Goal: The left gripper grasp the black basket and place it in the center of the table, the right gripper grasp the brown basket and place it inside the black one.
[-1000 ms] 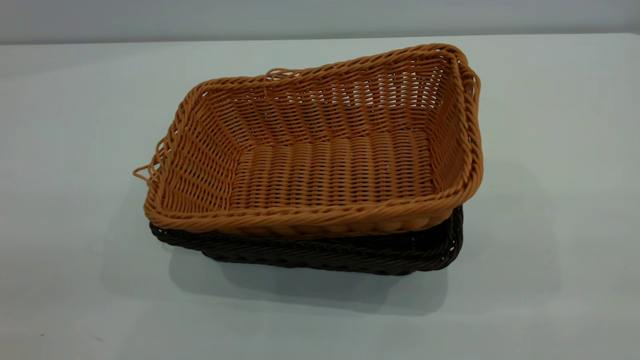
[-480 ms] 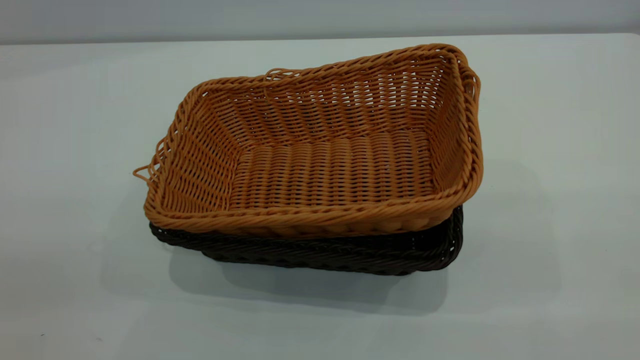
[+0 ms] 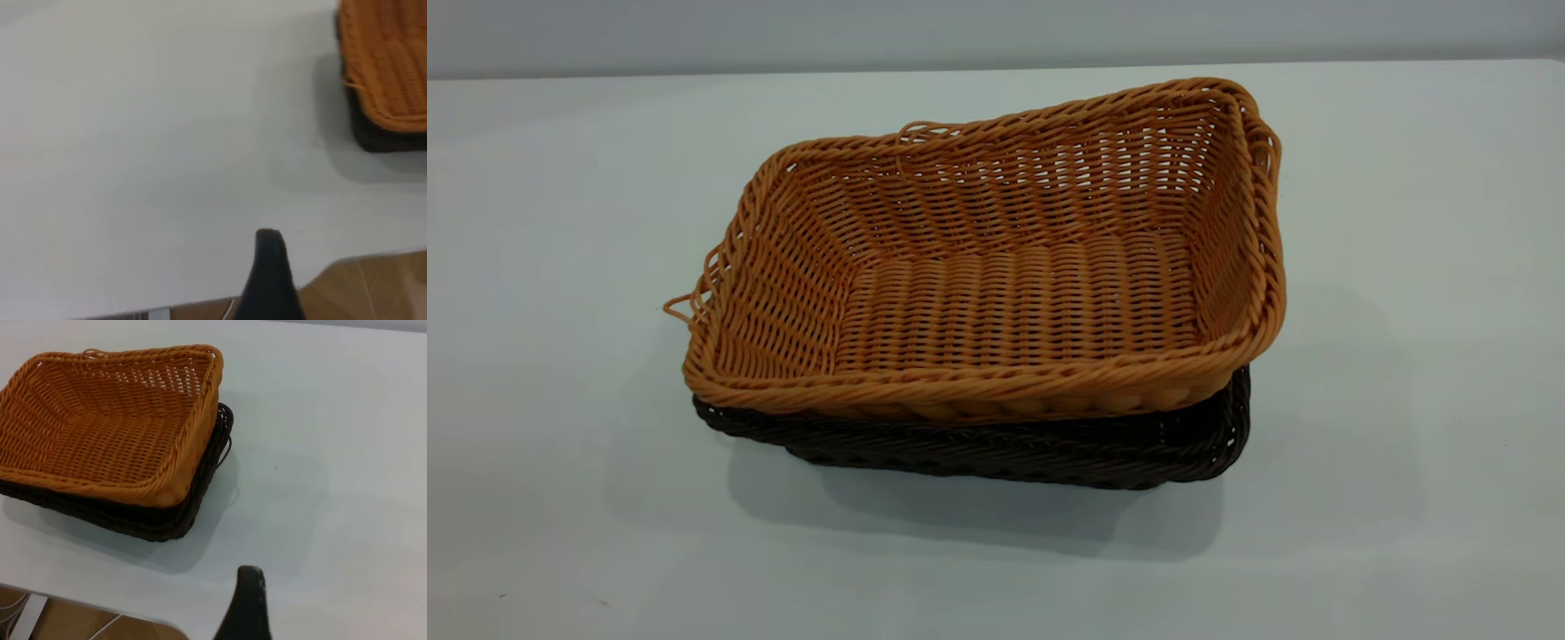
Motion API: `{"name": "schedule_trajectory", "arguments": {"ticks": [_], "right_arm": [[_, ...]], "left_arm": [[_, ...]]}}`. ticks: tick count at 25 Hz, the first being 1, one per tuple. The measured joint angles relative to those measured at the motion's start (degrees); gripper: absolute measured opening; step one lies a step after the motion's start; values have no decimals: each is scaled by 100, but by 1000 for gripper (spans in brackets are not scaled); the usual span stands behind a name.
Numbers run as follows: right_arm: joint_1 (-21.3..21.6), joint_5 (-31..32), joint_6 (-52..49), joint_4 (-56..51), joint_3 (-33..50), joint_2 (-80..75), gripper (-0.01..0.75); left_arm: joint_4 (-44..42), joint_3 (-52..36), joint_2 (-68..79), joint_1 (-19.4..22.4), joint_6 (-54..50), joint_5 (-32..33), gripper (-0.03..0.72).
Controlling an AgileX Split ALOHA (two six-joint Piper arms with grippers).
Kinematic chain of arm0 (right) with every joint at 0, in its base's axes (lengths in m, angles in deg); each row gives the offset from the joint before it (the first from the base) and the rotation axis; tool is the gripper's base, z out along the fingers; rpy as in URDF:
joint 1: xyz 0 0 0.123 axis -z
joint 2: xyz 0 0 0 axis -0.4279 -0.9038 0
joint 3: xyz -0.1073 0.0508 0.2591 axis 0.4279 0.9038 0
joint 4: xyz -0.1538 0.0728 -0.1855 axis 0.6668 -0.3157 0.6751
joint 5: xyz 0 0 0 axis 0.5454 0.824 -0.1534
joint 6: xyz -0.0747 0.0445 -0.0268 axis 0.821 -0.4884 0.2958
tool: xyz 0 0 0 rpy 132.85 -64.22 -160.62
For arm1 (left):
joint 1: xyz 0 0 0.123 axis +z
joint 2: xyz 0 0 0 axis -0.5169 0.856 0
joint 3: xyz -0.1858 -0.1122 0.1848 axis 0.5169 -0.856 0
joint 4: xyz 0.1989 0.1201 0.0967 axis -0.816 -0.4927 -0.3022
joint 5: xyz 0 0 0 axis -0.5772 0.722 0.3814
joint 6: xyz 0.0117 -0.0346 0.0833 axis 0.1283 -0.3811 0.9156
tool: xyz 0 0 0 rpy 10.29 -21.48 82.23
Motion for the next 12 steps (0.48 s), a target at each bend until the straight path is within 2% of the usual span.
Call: {"name": "schedule_trajectory", "arguments": {"ticks": [4,12], "right_arm": [[0,0,0,0,0,0,591],[0,0,0,0,0,0,591]], "left_arm": [[-215,-2,-2,0,-566,0,521],[-237,-2,-2,0,-676,-6,521]]}}
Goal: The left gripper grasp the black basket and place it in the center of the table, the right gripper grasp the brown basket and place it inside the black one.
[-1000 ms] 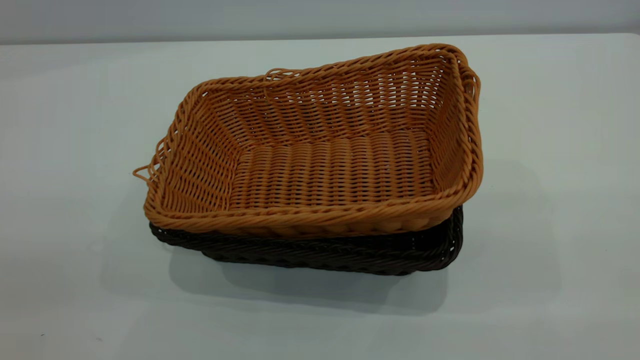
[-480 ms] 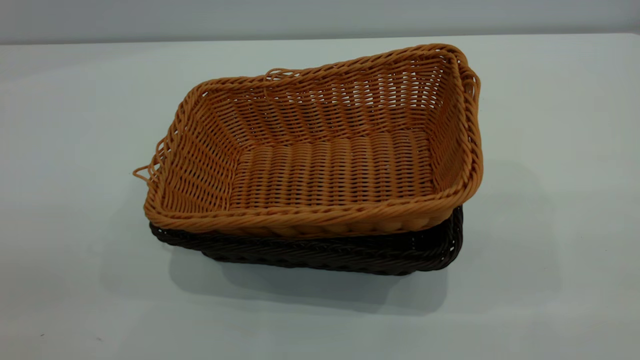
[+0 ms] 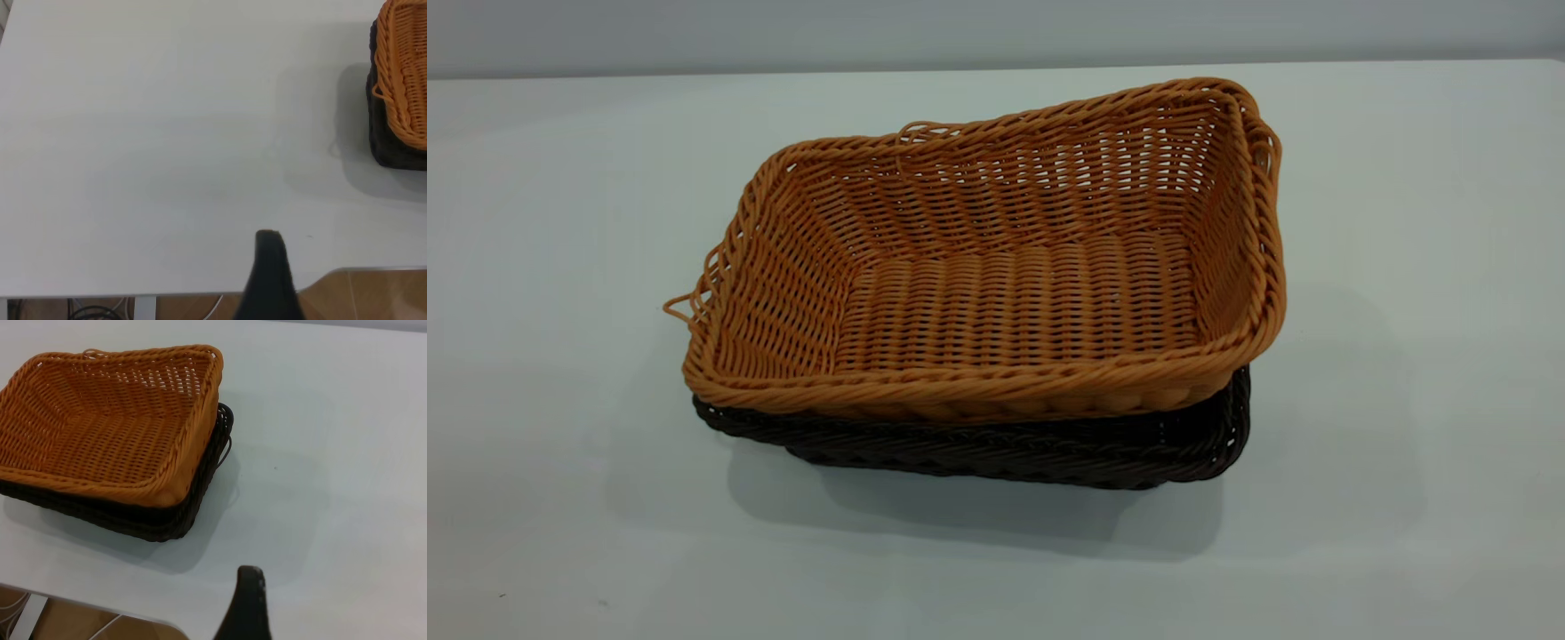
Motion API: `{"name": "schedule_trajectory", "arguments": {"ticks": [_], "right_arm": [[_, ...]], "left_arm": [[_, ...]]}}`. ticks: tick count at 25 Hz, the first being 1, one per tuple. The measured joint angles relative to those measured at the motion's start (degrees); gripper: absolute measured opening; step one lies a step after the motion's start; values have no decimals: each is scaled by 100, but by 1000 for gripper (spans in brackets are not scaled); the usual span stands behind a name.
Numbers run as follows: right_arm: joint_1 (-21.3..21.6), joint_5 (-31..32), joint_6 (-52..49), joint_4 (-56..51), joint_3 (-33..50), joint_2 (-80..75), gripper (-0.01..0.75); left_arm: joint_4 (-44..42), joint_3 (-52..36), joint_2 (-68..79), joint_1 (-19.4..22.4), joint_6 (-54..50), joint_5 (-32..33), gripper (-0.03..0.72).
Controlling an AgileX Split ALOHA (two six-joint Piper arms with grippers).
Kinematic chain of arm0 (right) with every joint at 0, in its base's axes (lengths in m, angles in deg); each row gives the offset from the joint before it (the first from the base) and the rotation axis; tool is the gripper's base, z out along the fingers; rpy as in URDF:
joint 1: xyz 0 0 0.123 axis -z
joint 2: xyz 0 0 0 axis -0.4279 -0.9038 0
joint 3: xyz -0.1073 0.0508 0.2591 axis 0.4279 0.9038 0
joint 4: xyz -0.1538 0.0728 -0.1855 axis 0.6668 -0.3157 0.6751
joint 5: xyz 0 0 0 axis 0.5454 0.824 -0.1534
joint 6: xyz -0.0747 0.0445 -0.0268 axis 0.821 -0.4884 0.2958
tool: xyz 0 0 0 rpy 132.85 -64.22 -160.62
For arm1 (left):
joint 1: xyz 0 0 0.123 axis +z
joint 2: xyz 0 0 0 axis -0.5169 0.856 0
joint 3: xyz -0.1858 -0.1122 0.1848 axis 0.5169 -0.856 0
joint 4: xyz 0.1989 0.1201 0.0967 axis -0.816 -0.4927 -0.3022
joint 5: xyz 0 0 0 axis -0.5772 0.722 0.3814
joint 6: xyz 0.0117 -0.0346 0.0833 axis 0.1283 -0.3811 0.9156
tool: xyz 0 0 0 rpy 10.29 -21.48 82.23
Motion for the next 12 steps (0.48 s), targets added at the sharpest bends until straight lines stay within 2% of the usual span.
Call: {"name": "schedule_trajectory", "arguments": {"ticks": [12], "right_arm": [[0,-15,-198,203,0,0,591]], "left_arm": [[-5,0,0,0,-41,-5,521]]}}
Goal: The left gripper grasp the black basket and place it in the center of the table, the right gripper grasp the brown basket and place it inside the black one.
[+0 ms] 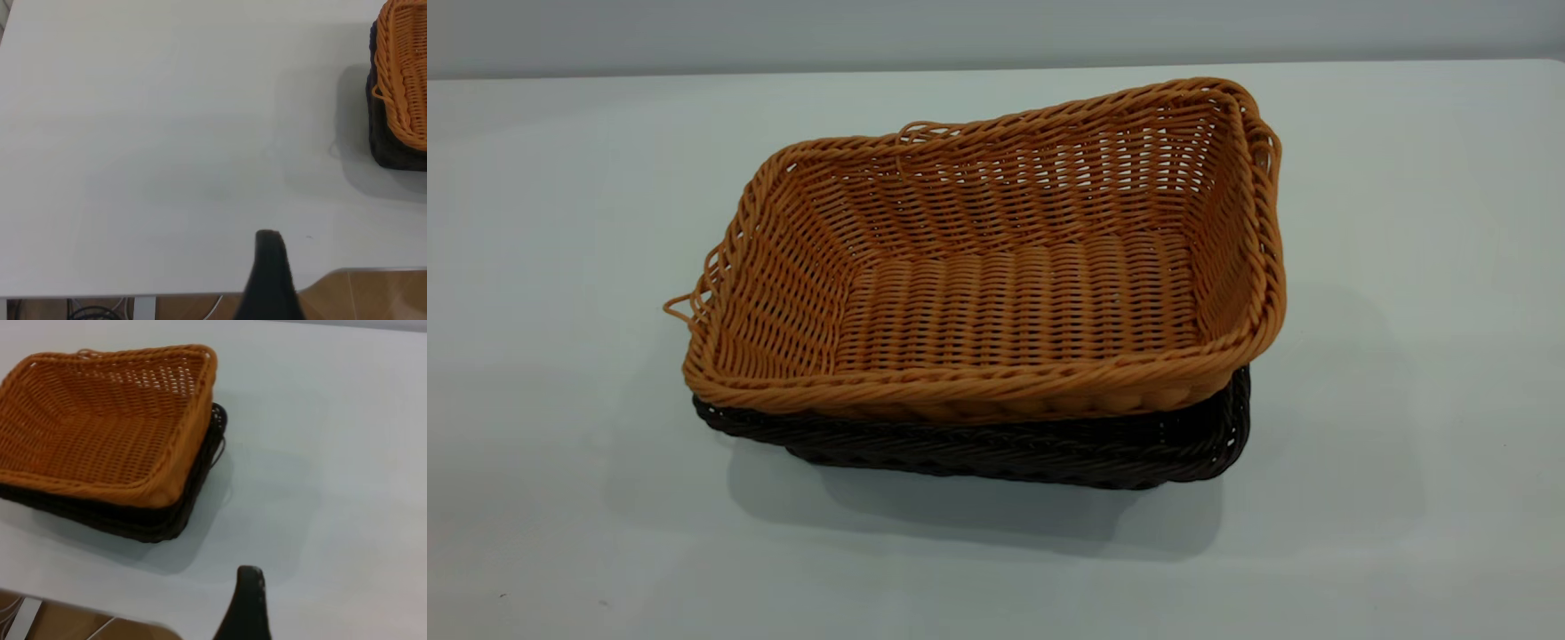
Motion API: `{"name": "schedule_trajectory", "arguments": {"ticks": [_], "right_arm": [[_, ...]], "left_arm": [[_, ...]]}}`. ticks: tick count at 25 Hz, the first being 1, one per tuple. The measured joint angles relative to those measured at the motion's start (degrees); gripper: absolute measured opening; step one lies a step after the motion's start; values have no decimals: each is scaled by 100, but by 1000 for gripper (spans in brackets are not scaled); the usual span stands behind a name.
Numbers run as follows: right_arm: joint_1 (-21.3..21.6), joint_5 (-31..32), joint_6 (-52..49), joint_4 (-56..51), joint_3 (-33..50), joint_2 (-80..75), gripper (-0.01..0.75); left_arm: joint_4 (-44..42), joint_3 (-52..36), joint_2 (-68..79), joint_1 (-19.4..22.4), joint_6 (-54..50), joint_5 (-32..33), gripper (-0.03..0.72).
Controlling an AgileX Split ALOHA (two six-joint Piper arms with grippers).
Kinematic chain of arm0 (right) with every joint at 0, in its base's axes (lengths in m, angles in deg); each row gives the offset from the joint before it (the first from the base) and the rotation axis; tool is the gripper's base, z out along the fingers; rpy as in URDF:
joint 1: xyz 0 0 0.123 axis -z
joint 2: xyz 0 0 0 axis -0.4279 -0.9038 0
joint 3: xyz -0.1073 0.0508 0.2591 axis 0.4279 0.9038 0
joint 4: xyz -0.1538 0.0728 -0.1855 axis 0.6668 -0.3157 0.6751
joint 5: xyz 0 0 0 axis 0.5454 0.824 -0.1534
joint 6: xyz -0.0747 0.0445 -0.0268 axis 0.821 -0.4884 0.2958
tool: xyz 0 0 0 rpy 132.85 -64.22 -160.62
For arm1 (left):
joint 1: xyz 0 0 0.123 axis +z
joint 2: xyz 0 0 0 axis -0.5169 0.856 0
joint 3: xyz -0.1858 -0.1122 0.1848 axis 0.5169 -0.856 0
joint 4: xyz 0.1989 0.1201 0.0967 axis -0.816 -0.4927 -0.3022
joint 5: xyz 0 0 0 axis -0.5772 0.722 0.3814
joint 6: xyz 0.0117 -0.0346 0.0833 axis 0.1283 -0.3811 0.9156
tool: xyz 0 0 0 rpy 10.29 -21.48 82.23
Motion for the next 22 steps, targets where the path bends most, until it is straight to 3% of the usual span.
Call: {"name": "schedule_trajectory", "arguments": {"ticks": [12,22], "right_arm": [[0,-25,-1172,1029,0,0,591],[0,-25,-1282,1084,0,0,591]], "left_arm": [[0,0,0,0,0,-9,521],[0,0,0,0,0,-11,521]]}}
